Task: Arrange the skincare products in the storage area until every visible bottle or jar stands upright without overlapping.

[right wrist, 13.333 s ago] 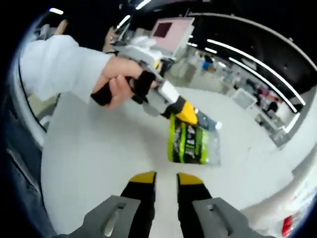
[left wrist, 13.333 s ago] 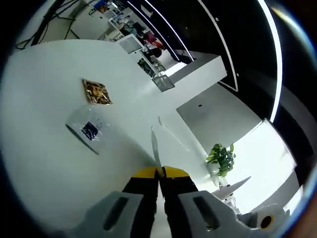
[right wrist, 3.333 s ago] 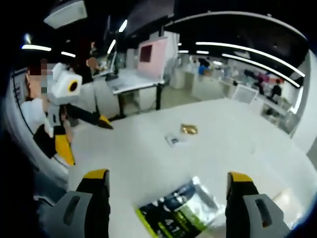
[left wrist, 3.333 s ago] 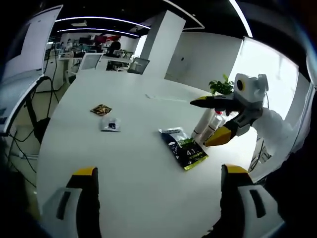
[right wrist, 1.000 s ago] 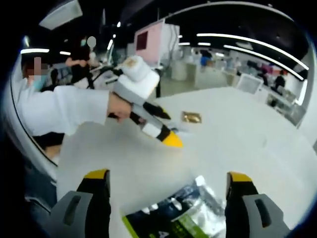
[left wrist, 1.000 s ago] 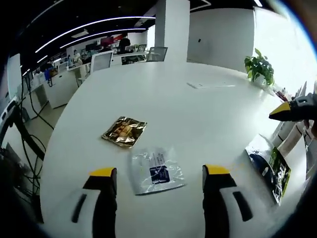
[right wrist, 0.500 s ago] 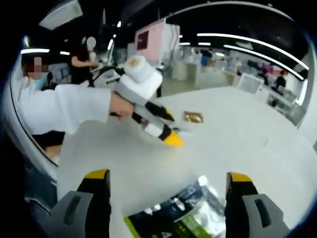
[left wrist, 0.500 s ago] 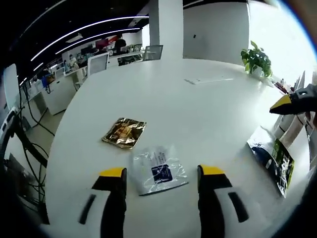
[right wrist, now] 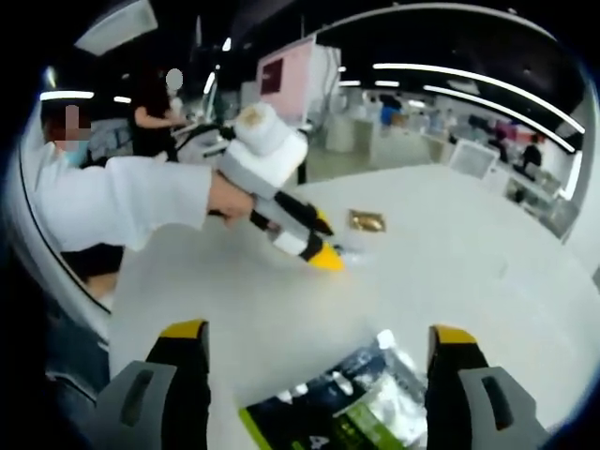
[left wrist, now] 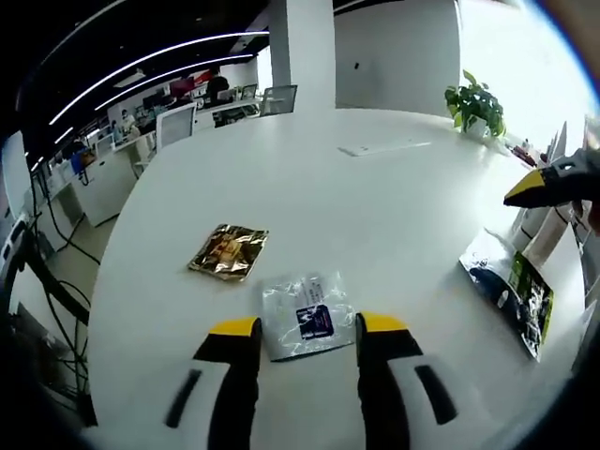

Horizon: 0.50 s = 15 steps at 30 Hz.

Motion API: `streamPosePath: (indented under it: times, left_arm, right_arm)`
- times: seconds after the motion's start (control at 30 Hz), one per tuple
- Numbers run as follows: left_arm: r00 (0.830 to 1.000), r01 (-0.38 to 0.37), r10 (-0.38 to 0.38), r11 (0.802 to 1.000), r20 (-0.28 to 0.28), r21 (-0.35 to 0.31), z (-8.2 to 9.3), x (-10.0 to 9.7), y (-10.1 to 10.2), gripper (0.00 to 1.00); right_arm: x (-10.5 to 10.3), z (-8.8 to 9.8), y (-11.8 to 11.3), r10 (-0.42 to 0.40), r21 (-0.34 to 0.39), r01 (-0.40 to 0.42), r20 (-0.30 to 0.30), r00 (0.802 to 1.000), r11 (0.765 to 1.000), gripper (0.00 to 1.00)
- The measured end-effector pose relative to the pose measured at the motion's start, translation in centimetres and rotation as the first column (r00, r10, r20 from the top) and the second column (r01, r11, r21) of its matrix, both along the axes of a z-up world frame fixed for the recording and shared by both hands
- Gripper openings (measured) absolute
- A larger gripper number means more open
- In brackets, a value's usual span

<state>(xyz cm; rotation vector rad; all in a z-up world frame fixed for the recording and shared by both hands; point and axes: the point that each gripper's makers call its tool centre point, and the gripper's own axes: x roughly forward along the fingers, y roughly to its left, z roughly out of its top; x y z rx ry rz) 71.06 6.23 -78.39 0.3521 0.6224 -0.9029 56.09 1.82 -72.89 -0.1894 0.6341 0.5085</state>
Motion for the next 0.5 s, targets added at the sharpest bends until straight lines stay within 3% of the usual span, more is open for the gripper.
streamPosePath:
  times: [0.17,0.23,0.37,0.5]
  left_arm:
    - [1.000,0.014,-0.014,1.000,-0.005,-0.014,0.41,-0.51,0.14,0.30]
    - [1.000,0.015,-0.015,1.000,-0.002,-0.009,0.36,-0.54,0.18,0.32]
    - [1.000,0.003,-0.004,1.000,-0.030,-0.015,0.01,-0.77,-0.11,0.48]
    - [1.000,0.016,-0.016,1.000,-0.027,-0.018,-0.07,-0.96,-0.80,0.50]
  right_arm:
    - [0.07,0.09,-0.05,-0.002,0.003,0.002,0.004,1.000,1.000,0.97]
    - [-0.01,-0.05,0.04,0.002,0.002,-0.002,-0.001,1.000,1.000,0.97]
    - [-0.18,-0.07,0.30,0.010,0.001,-0.010,-0.002,1.000,1.000,0.97]
    - [-0.23,-0.06,0.18,0.010,-0.001,-0.010,-0.003,1.000,1.000,0.97]
